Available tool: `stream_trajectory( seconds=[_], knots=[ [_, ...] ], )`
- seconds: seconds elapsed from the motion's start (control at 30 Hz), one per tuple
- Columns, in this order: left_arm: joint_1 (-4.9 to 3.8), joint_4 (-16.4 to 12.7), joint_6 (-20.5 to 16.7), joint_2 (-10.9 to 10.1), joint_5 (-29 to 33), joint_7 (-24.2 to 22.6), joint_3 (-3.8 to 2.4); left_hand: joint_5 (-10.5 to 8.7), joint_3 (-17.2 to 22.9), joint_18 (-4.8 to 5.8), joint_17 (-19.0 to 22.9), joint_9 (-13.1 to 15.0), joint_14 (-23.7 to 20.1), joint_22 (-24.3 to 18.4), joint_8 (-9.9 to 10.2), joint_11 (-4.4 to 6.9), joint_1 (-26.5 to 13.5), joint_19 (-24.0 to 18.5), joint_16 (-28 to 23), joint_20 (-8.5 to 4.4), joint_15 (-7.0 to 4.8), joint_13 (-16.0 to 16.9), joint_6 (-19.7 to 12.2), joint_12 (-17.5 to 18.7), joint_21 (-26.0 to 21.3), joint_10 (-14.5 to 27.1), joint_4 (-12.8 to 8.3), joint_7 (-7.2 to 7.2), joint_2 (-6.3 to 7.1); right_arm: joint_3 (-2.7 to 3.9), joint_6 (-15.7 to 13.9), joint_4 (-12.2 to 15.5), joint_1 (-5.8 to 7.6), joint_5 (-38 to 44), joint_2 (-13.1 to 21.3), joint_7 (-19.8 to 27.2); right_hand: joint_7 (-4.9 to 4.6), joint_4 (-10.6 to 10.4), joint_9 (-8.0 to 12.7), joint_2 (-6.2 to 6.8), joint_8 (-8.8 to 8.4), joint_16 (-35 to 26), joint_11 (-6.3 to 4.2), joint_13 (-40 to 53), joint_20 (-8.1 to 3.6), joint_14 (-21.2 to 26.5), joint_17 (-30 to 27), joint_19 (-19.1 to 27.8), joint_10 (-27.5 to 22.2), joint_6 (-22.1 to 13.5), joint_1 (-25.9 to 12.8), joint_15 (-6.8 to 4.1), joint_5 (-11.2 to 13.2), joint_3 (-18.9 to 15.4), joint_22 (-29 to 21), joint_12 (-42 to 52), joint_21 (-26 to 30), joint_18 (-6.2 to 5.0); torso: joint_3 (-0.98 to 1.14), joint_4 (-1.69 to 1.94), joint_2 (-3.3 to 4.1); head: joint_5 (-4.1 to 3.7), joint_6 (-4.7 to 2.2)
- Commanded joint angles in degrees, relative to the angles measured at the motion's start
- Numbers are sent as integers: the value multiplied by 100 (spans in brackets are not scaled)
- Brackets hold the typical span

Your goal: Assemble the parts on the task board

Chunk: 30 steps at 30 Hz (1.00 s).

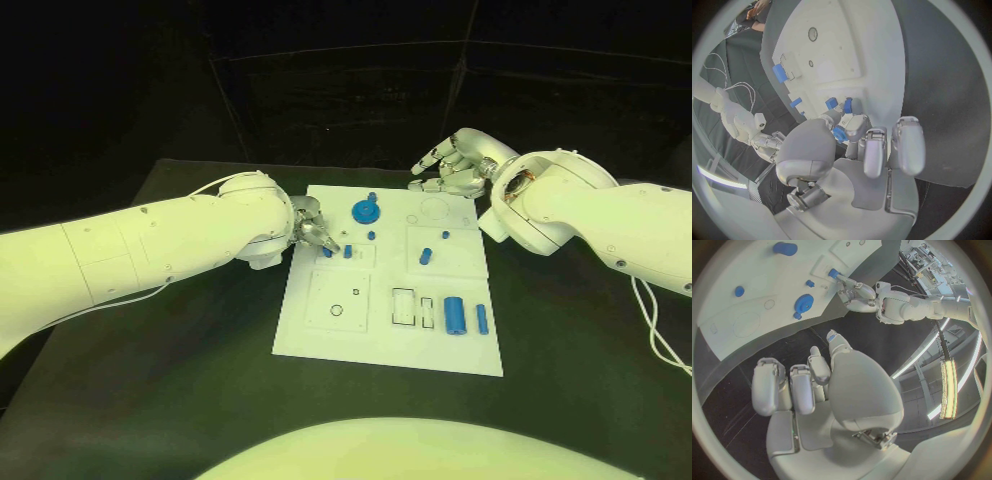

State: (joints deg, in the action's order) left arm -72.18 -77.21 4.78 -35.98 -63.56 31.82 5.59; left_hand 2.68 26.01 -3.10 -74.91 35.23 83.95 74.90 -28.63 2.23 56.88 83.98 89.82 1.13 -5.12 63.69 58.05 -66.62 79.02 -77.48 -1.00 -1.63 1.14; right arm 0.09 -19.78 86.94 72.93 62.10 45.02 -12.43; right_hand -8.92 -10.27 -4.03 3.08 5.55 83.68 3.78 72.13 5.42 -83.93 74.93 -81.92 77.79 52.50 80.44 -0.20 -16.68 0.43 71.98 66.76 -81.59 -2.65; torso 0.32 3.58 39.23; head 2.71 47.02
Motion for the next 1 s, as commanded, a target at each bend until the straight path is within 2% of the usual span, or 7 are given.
stream_trajectory(
  seconds=[0.03, 0.27, 0.67, 0.83, 1.0],
  knots=[
    [15, 27, 116, 20, -9, 60, 15, 11, -79, 28, -1509, -6, 605, 432, 8, -1, -120, 207, 18, -33, -36, 16, 54, -34, 37, -42, 62, -9, 33, 4, 19, 5, 11, -4, -9, 17, 0, -10, 5, -50, 18, -31, -5, -9, 5, -371, 505, 20, -44, -29, 1, -50, -32, -28, -7, -13, 22, -105, -3, 5, 2, -5, 5],
    [15, 64, 86, 31, -9, 61, 15, 8, -312, 36, -1509, -26, 605, 464, -24, 6, -271, 220, 18, -43, -44, 49, 93, -70, 65, -71, 172, -1, 103, 4, 20, -1, 11, -4, -15, 19, 0, -13, 5, -51, 19, -30, -5, -9, 5, -371, 507, 19, -43, -29, 0, -50, -36, -31, -7, -12, 22, -105, -3, 6, -2, -7, 11],
    [14, 39, 42, 34, -9, 71, 14, 7, -597, 51, -1509, -55, 605, 525, -63, 21, -377, 244, 18, -56, -58, 92, 126, -115, 119, -107, 290, 13, 140, 4, 25, -9, 11, -4, -20, 25, 0, -13, 5, -51, 19, -30, -5, -9, 5, -371, 507, 19, -43, -29, 0, -50, -36, -31, -7, -12, 22, -105, -3, 4, -2, -13, 19],
    [15, 30, -56, 21, -9, 55, 13, 7, -948, 49, -1509, -83, 605, 521, -80, 22, -573, 241, 18, -61, -60, 80, 128, -104, 110, -101, 464, 16, 239, 4, 40, -10, 10, -4, -18, 30, 0, -17, 5, -51, 19, -32, -5, -9, 5, -371, 505, 21, -44, -29, -3, -50, -40, -36, -13, -12, 26, -106, -6, 11, -1, -27, 27],
    [15, 12, -183, -7, -9, 28, 11, 5, -1228, 48, -1509, -106, 605, 523, -96, 31, -635, 241, 18, -70, -70, 86, 127, -109, 105, -104, 601, 27, 229, 4, 46, -12, 10, -4, -19, 35, 0, -17, 5, -51, 19, -32, -5, -9, 5, -371, 505, 21, -44, -29, -3, -50, -40, -36, -13, -12, 26, -106, -6, 7, -3, -25, 27]
  ],
)
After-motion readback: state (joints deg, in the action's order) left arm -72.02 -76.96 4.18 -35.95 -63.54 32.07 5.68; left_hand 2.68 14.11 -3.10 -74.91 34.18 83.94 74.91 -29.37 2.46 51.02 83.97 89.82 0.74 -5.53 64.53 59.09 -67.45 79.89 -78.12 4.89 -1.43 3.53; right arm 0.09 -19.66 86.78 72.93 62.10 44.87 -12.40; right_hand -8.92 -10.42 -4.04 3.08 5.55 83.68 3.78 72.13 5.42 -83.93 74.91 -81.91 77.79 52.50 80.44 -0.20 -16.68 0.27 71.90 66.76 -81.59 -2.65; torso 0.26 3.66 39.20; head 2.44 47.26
